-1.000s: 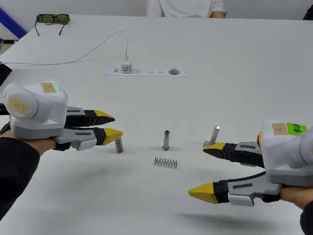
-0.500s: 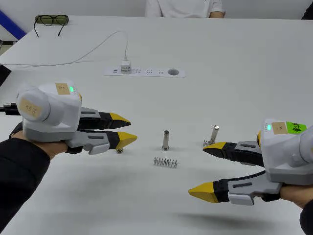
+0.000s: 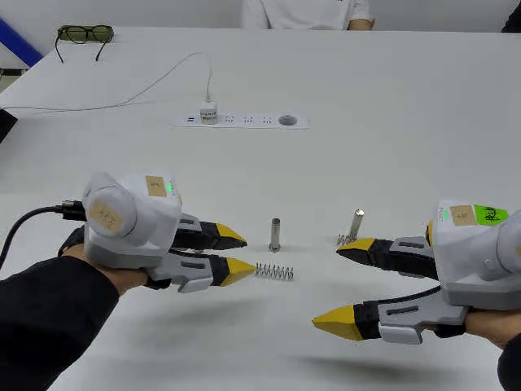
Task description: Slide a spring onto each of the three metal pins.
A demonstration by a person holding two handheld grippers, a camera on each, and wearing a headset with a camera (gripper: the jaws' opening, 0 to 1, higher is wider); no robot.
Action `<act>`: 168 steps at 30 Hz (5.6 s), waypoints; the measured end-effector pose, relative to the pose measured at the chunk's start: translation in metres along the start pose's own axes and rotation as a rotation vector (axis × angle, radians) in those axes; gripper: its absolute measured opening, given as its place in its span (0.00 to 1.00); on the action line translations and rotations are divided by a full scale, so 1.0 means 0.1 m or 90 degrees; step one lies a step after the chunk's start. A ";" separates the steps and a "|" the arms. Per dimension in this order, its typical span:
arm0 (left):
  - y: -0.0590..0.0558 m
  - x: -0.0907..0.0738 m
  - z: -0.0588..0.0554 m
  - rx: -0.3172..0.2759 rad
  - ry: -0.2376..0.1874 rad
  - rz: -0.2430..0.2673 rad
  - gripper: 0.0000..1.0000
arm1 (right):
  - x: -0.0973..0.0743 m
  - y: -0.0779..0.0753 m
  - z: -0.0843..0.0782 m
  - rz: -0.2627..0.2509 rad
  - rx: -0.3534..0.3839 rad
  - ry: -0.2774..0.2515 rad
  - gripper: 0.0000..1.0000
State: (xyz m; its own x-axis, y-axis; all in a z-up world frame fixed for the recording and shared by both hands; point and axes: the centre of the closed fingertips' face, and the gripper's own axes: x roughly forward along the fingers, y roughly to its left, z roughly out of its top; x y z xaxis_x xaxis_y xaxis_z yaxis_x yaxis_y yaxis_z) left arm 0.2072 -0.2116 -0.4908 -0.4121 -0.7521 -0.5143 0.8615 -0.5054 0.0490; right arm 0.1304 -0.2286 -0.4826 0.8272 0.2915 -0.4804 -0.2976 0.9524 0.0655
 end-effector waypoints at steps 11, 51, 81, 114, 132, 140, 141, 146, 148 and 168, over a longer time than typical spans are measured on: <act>0.04 0.15 -0.12 -0.026 0.011 0.003 0.24 | 0.01 0.01 -0.01 0.003 0.001 0.002 0.63; -0.04 0.36 -0.34 -0.033 0.050 -0.006 0.12 | 0.01 0.00 -0.02 0.003 0.007 0.001 0.63; -0.35 0.30 -0.10 0.047 0.062 -0.049 0.10 | 0.06 0.00 -0.05 -0.013 -0.067 0.032 0.37; -0.73 0.26 0.31 0.060 0.015 -0.127 0.09 | 0.10 0.11 -0.25 0.013 -0.172 0.110 0.14; -0.76 0.24 0.68 0.017 -0.066 -0.134 0.10 | 0.10 0.15 -0.11 0.028 -0.120 0.057 0.13; -0.79 0.26 0.75 0.009 -0.080 -0.140 0.09 | 0.12 0.21 -0.05 0.041 -0.115 0.041 0.12; -0.79 0.26 0.75 0.010 -0.080 -0.140 0.09 | 0.12 0.22 -0.05 0.042 -0.116 0.041 0.12; -0.80 0.26 0.73 0.008 -0.078 -0.141 0.09 | 0.14 0.24 -0.03 0.047 -0.115 0.038 0.12; -0.80 0.26 0.72 0.009 -0.075 -0.140 0.09 | 0.14 0.24 -0.04 0.047 -0.115 0.038 0.12; -0.37 0.10 0.71 -0.036 -0.088 -0.066 0.09 | 0.01 0.04 0.04 0.001 -0.064 0.010 0.32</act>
State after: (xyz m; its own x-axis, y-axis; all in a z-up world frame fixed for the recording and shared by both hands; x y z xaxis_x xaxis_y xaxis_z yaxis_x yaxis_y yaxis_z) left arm 0.1498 -0.2304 -0.4366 -0.5335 -0.7502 -0.3906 0.8257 -0.5621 -0.0483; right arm 0.1321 -0.2245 -0.4798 0.8188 0.2915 -0.4945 -0.3462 0.9379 -0.0204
